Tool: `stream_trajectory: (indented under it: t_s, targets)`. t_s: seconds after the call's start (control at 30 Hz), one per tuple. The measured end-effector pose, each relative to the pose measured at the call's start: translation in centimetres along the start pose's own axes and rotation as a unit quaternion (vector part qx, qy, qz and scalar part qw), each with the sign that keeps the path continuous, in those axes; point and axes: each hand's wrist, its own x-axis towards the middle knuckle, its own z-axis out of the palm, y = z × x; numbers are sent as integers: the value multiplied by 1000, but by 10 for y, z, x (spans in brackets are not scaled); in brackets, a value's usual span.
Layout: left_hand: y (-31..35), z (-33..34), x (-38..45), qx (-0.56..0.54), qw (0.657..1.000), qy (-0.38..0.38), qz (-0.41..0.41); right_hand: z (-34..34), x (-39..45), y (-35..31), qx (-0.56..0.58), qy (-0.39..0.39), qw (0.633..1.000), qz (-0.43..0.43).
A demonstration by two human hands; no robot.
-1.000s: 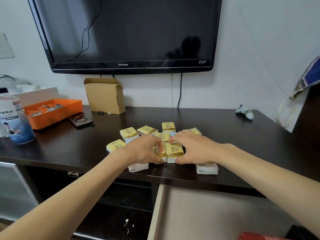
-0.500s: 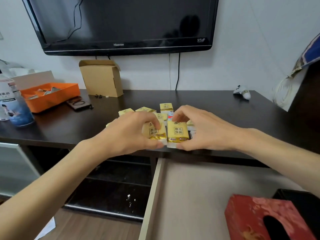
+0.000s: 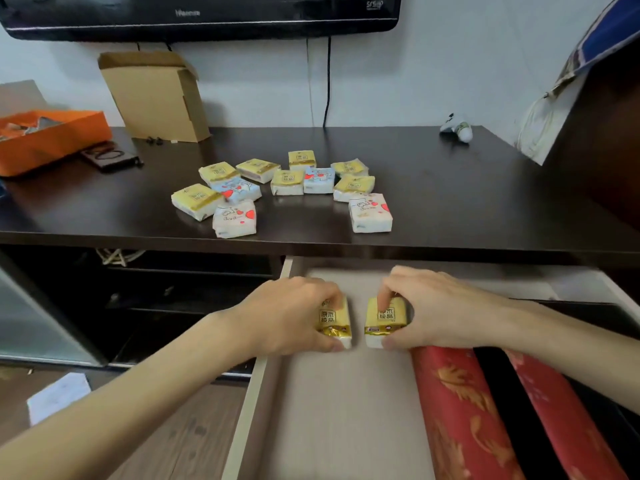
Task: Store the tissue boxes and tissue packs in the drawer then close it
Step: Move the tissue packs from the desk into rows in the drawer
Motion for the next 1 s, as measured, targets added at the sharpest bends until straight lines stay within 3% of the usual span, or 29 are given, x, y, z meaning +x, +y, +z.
stream_trajectory:
  t_s: [0.43,0.6,1.0]
  targets:
    - [-1,19,17,62,998,-11,24,16,28,-7,14,-73,997,20]
    - [-2,20,13,34,999,22,20,18,28,-7,12,-74,997,29]
    - [1,16,17,45,999,12,22,21,35,-1,35,-69,997,14]
